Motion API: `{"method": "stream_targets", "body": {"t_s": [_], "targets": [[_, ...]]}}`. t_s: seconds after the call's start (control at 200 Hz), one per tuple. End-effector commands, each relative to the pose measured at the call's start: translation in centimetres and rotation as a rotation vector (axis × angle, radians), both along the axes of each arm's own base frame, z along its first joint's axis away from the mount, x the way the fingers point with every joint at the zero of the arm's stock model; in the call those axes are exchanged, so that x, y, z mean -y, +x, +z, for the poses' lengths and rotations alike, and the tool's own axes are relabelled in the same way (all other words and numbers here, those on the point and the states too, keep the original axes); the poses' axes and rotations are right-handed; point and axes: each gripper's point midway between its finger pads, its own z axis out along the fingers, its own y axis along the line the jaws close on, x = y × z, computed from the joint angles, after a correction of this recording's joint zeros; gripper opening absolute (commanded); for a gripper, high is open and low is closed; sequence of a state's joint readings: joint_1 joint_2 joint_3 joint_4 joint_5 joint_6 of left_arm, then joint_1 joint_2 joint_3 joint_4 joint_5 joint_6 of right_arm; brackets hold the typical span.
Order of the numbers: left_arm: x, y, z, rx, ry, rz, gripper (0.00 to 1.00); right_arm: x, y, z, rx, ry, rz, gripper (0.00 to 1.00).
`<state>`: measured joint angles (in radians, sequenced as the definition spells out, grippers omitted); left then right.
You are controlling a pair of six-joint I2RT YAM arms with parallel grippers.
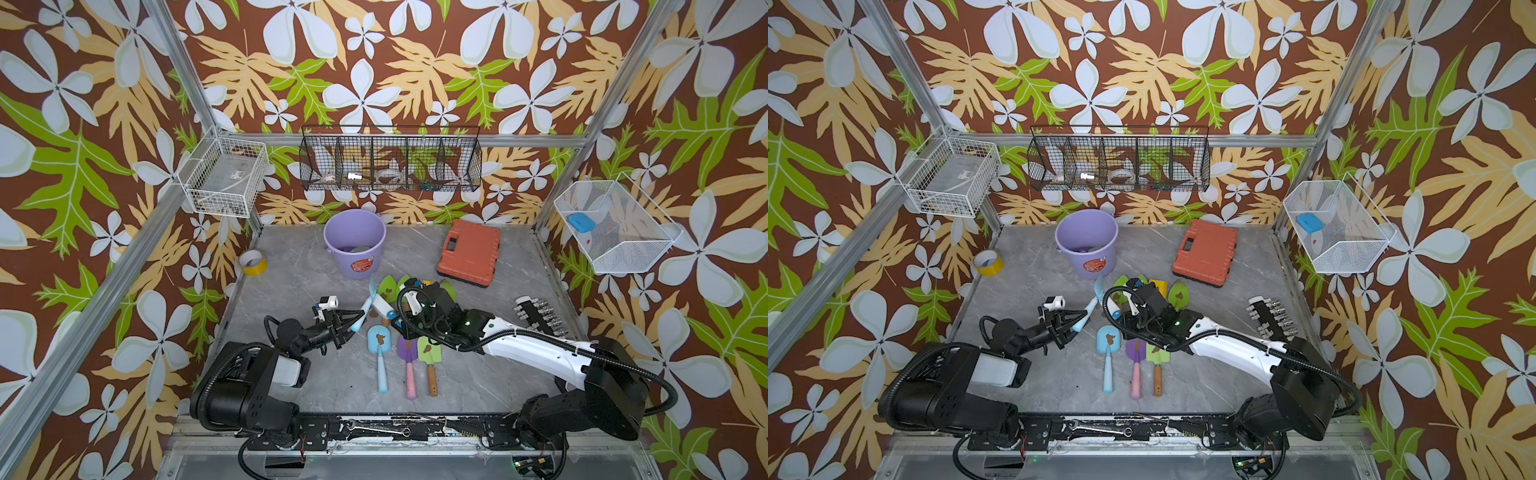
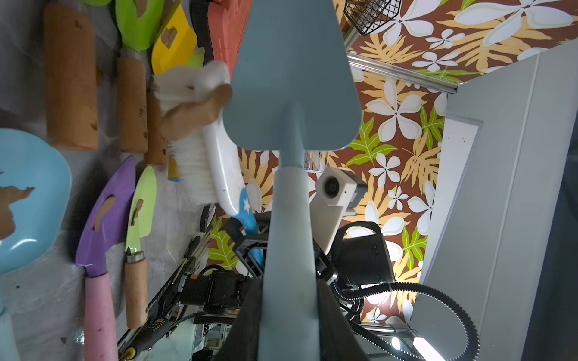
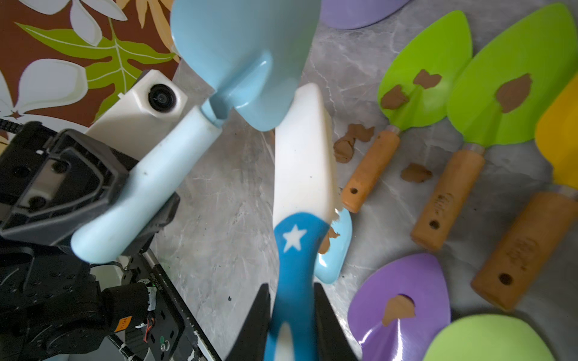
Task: Brush the soil off the hand trowel and place it into the bucket
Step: Brush off the soil from the hand trowel.
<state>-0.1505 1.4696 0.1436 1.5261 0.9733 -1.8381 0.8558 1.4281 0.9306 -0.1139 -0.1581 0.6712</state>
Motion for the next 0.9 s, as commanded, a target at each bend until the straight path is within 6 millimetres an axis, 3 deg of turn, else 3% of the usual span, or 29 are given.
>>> {"method": "stream_targets", "body": {"t_s": [0.0,0.115,0.185,0.32,0.44,0.666,0.896], "targets": [[0.0,-1.4,4.4,0.275,-0.035,-0.027,0.0,0.7,1.7,2.1,0.115,0.012,-0.047,0.0],[-0.1,-1.3,4.4,0.275,-0.036,-0.019,0.0,2.6,2.3,2.0,0.119,0.0,-0.101,0.0],[-0.1,-1.2,4.6,0.282,-0.038,-0.013,0.0,3.2,2.8,3.3,0.144,0.061,-0.127,0.0],[-0.1,-0.8,5.6,0.312,-0.047,-0.002,0.0,1.6,2.2,7.3,0.198,0.306,-0.076,0.0],[-0.2,-0.8,7.0,0.346,-0.065,0.002,0.0,0.3,1.3,9.5,0.202,0.505,-0.031,0.0],[-0.2,-1.1,8.4,0.382,-0.081,-0.003,0.0,-1.4,0.6,9.0,0.107,0.696,0.006,0.0],[-0.2,-1.4,8.3,0.383,-0.08,-0.004,0.0,-1.4,0.9,8.2,0.101,0.641,-0.005,0.0]]}}
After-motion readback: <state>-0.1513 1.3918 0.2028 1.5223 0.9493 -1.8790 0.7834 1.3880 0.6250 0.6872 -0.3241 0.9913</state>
